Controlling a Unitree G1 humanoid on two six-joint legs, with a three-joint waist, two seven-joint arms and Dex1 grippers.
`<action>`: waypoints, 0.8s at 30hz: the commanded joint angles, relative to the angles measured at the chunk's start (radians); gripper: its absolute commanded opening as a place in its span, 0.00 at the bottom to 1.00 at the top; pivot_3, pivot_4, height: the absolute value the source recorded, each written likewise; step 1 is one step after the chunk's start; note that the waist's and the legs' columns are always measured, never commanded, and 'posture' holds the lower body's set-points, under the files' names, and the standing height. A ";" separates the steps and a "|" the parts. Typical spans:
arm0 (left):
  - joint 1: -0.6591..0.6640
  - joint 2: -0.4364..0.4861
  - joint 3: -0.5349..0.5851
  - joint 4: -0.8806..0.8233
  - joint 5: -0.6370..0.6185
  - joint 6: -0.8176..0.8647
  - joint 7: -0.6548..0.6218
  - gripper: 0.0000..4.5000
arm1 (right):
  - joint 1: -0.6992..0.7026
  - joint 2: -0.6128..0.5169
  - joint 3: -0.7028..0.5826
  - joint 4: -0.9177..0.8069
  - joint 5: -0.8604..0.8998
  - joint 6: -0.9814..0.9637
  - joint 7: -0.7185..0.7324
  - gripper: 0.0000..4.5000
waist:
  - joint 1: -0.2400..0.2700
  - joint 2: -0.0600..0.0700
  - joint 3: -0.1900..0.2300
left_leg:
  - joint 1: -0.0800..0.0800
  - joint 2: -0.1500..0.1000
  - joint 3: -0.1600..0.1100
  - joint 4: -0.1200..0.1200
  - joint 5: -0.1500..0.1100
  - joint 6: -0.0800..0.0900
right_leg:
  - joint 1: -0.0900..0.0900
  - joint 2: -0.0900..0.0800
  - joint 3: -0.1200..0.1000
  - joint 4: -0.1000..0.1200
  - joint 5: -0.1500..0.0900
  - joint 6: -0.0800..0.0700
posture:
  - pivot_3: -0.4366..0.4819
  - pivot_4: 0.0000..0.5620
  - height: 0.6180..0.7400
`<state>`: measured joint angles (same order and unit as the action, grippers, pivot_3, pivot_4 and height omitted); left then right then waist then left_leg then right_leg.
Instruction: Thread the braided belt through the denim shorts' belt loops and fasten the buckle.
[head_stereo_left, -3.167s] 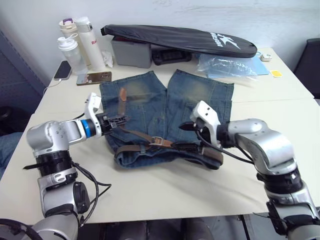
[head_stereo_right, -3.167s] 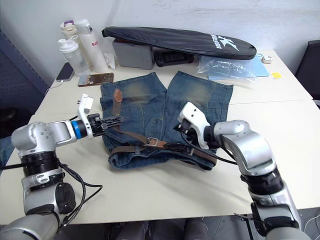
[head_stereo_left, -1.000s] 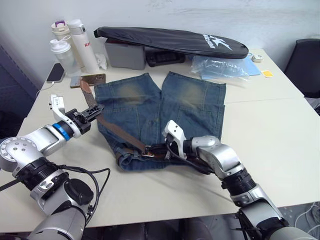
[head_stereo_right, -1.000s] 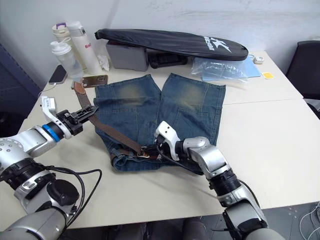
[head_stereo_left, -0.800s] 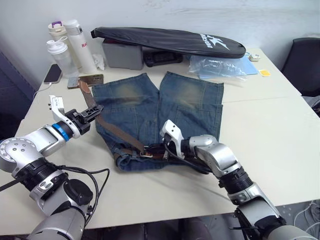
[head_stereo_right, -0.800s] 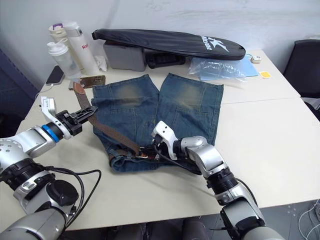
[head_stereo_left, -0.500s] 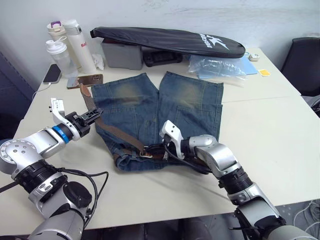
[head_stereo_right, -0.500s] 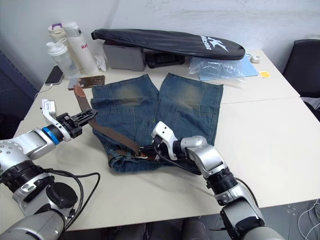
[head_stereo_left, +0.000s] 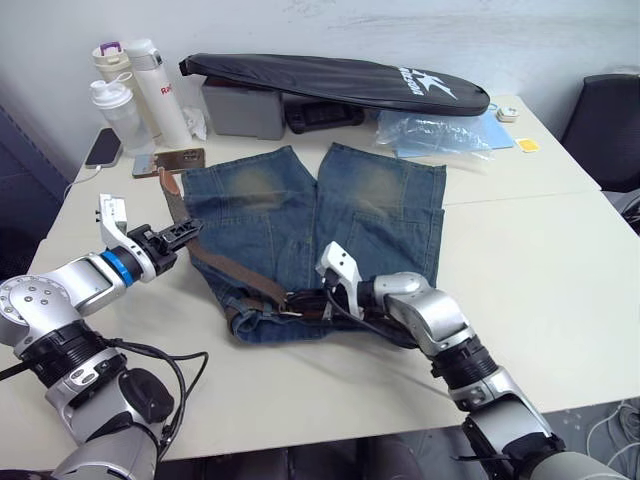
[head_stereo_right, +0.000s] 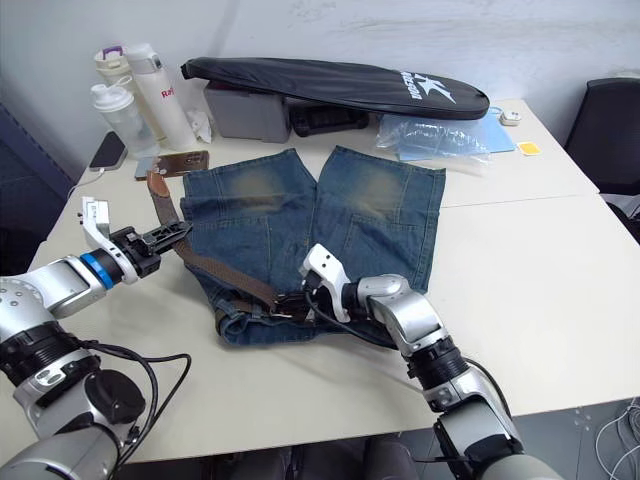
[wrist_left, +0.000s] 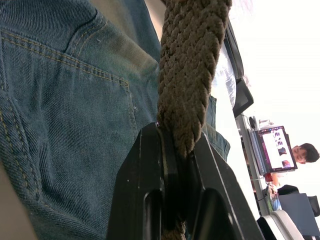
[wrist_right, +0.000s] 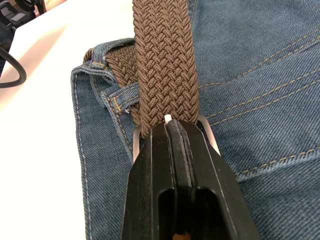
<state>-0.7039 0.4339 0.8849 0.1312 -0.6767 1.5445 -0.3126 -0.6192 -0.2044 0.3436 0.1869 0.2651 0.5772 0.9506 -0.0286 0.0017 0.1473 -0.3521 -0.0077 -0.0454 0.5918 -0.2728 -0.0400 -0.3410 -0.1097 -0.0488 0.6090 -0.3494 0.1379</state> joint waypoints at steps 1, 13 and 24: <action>-0.003 0.022 0.008 -0.019 -0.031 -0.012 -0.012 0.00 | -0.002 0.016 0.017 0.035 -0.012 -0.012 0.009 0.01 | 0.000 0.000 0.000 | 0.000 0.000 0.000 0.000 0.000 0.000 | 0.000 0.000 0.000 0.000 0.000 0.000 | 0.48 0.27 1.00; -0.127 0.025 -0.004 -0.037 -0.069 0.035 -0.012 0.00 | -0.041 0.017 0.096 0.136 -0.111 0.034 -0.021 0.01 | -0.003 0.000 -0.001 | 0.001 0.003 0.001 0.000 -0.002 -0.003 | 0.000 0.005 0.000 0.000 0.000 -0.004 | 0.48 0.27 1.00; -0.276 -0.081 -0.168 0.028 -0.111 -0.013 -0.048 0.00 | -0.013 -0.029 0.168 0.069 -0.137 0.149 0.014 0.01 | 0.001 0.002 -0.003 | 0.002 0.005 0.001 0.002 -0.003 -0.006 | 0.001 0.010 0.002 0.000 0.000 -0.006 | 0.48 0.27 1.00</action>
<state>-0.9325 0.3500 0.7417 0.1399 -0.7607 1.5864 -0.3289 -0.6936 -0.2024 0.4260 0.2161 0.1750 0.6405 0.9558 -0.0277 0.0032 0.1438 -0.3502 -0.0028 -0.0442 0.5933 -0.2764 -0.0462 -0.3404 -0.0992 -0.0471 0.6088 -0.3496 0.1323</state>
